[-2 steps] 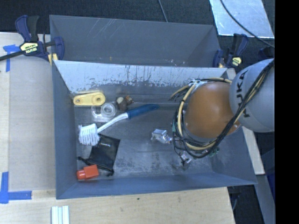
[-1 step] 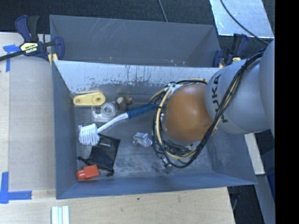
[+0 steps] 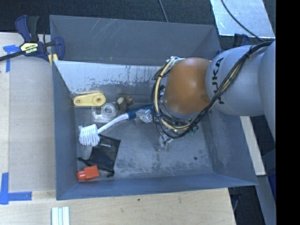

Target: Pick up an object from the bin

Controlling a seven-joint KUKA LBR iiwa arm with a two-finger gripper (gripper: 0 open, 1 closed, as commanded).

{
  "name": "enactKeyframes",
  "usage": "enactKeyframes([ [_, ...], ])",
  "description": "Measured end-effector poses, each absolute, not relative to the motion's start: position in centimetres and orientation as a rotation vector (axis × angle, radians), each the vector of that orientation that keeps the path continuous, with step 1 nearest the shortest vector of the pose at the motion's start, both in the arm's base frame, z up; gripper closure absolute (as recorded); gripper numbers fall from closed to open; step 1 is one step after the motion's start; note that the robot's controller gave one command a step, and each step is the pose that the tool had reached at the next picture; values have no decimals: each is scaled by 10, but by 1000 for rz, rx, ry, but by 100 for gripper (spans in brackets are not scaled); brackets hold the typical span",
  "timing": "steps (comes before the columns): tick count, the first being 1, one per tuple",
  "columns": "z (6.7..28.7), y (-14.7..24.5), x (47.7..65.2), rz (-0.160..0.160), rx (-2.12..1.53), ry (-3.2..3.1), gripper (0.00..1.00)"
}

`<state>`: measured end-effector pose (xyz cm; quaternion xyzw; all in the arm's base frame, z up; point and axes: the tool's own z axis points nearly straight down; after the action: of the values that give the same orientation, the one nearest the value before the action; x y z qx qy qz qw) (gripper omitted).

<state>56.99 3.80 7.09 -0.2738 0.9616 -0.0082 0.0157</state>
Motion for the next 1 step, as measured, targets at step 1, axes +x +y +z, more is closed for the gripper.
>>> enactKeyframes([
  [1,71,92,495,-12,-388,3090,0],
])
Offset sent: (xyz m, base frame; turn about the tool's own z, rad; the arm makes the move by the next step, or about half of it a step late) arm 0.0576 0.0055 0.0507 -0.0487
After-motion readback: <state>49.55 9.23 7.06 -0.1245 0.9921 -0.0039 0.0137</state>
